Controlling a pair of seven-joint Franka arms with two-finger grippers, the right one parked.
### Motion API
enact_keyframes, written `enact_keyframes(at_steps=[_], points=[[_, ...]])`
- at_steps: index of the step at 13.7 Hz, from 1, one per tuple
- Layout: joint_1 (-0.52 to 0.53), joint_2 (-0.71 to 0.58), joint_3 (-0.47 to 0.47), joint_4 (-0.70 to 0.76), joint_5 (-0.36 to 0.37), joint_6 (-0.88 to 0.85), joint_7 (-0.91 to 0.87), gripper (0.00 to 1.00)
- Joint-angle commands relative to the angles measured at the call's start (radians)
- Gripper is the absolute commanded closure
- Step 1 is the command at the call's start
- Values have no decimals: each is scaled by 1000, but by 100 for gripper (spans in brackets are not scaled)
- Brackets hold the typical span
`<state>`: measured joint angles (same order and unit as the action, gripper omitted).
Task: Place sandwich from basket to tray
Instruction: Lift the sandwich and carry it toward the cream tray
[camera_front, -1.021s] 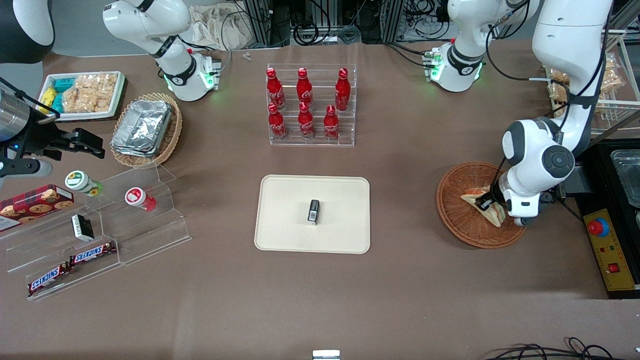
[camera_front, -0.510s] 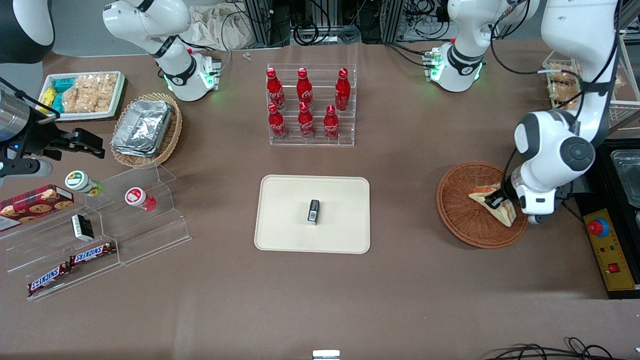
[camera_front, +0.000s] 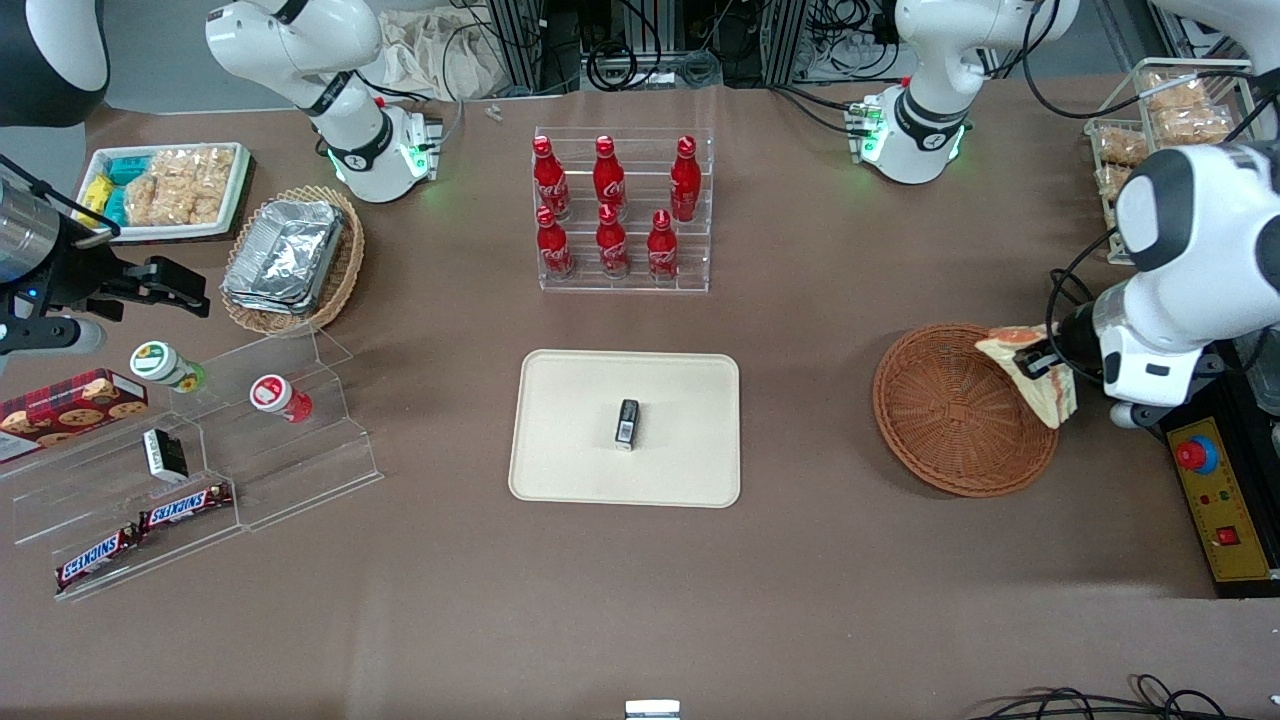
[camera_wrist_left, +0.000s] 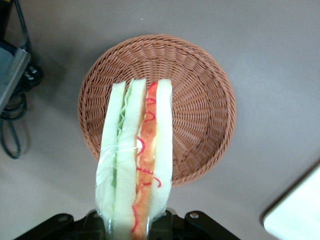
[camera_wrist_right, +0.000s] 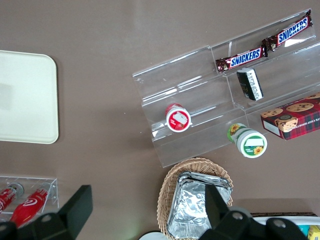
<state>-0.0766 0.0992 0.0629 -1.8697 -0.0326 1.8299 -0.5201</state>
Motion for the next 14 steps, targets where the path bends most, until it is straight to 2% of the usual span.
enact_keyframes(at_steps=[1, 6, 10, 14], points=[[-11, 14, -40, 81, -3, -84, 49, 100], [-14, 27, -101, 118, -47, -64, 41, 100], [-14, 37, -211, 136, -39, -47, 28, 100], [-14, 59, -314, 135, -39, 43, 28, 100]])
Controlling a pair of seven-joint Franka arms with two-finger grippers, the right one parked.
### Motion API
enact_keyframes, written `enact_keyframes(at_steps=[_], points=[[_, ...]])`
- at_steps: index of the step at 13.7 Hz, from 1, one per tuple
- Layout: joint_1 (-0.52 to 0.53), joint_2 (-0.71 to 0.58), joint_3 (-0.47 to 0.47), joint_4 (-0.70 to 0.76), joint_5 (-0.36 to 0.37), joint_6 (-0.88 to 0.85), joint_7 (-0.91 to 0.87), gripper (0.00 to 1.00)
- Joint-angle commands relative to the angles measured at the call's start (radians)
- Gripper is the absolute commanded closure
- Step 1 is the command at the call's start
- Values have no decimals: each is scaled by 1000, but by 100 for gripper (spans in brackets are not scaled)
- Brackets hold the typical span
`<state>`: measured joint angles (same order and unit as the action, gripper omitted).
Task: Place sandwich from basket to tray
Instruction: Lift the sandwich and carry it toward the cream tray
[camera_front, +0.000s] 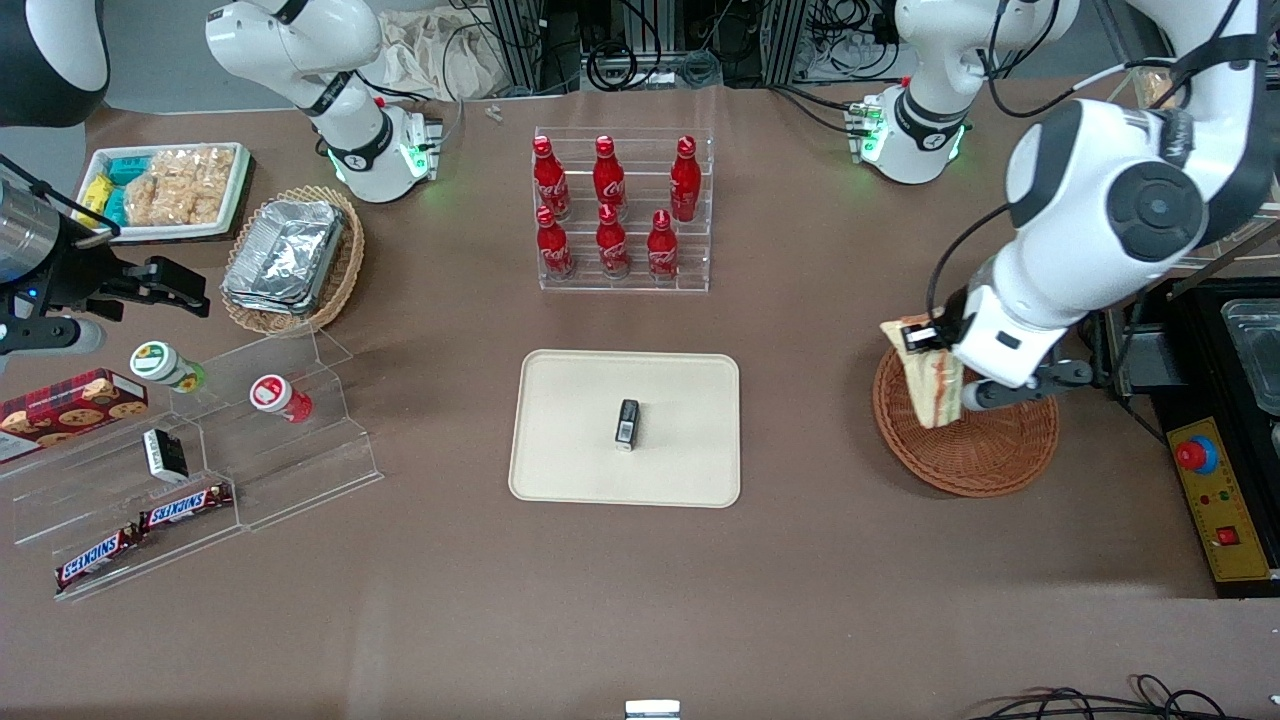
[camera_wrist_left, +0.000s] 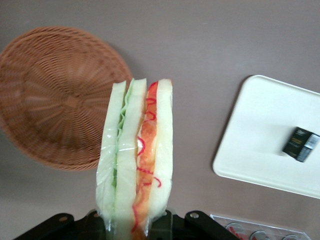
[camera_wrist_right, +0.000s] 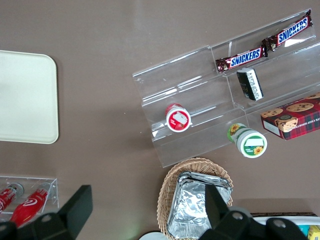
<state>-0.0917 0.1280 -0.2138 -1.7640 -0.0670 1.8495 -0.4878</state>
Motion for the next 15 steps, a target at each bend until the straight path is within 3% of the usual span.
enact_keyframes(at_steps=[1, 7, 12, 15], points=[[0, 42, -61, 29, -5, 42, -12, 100], [-118, 113, -98, 47, 71, 126, -120, 100], [-220, 271, -98, 193, 179, 128, -291, 100], [-266, 338, -98, 247, 188, 129, -307, 100]])
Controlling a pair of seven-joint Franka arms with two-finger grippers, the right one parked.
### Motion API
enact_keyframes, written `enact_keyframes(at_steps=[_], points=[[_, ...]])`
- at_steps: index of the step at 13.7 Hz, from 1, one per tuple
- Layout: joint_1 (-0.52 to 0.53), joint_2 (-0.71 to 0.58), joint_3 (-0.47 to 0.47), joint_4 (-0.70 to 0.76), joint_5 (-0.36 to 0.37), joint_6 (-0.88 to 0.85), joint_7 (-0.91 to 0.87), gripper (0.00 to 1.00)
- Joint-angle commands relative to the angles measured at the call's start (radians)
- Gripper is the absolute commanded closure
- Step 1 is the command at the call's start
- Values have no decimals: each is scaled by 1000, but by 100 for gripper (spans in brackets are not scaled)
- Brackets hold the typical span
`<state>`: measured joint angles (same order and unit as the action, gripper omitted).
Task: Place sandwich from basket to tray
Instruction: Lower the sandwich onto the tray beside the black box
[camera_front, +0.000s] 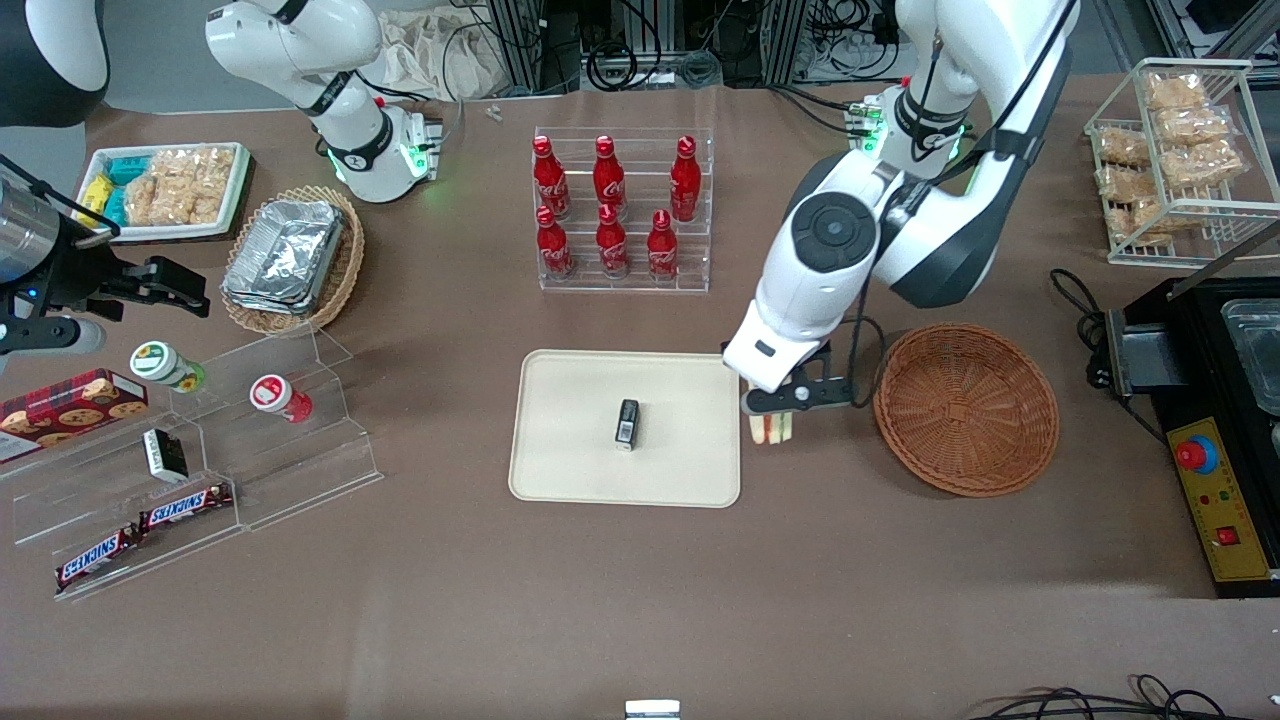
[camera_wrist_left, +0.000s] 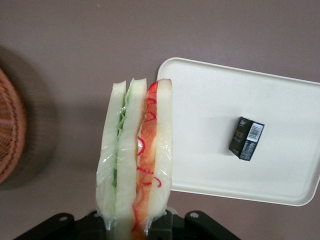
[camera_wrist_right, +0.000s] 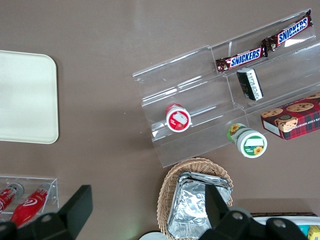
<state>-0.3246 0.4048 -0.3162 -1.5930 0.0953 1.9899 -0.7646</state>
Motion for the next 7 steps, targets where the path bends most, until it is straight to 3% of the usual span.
enact_keyframes(at_steps=[1, 7], points=[[-36, 75, 5, 83, 26, -5, -30, 100], [-82, 187, 5, 84, 136, 127, -79, 100]])
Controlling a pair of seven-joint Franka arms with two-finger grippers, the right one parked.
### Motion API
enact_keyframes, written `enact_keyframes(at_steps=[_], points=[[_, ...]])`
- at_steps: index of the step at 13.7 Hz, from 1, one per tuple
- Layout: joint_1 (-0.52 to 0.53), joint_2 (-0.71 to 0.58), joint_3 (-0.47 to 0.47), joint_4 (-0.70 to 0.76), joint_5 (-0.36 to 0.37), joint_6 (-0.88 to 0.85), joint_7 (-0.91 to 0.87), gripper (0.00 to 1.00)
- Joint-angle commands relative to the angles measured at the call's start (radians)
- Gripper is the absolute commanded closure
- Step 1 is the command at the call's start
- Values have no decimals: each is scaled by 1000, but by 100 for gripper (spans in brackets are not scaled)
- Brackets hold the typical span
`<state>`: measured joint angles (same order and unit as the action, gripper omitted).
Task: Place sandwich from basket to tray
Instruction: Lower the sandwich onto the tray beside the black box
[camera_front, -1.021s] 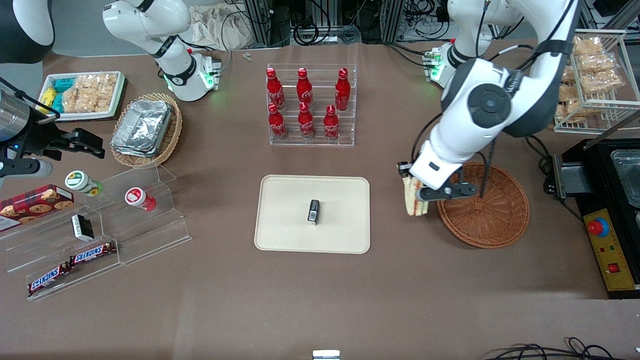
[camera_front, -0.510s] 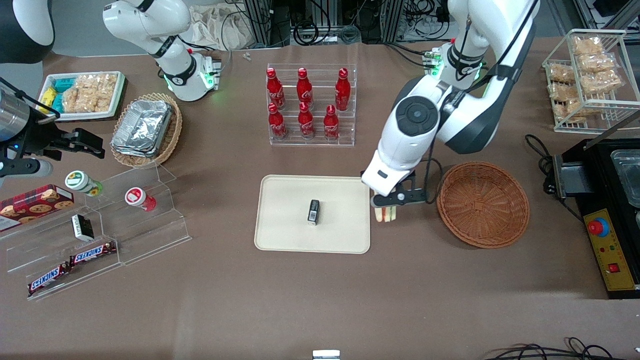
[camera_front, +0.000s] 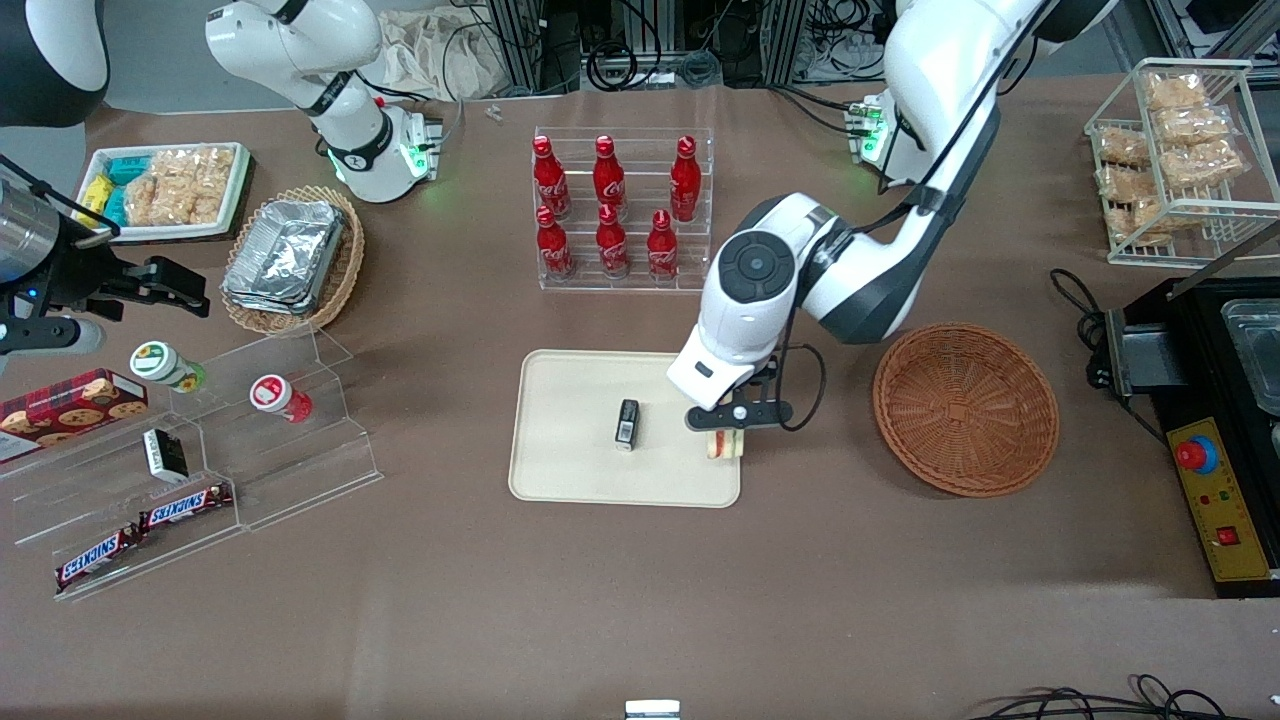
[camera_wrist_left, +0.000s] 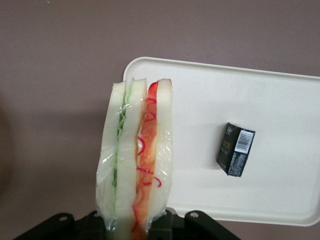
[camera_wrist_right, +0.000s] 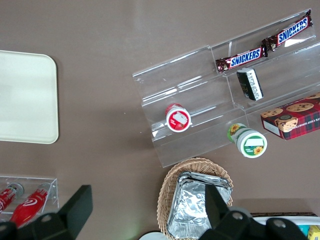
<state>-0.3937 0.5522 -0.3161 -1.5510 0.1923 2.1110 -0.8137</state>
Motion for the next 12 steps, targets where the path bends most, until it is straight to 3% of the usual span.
enact_keyframes(at_steps=[1, 12], points=[[-14, 44, 5, 37, 41, 6, -30, 100], [-27, 139, 9, -38, 45, 156, -18, 100]])
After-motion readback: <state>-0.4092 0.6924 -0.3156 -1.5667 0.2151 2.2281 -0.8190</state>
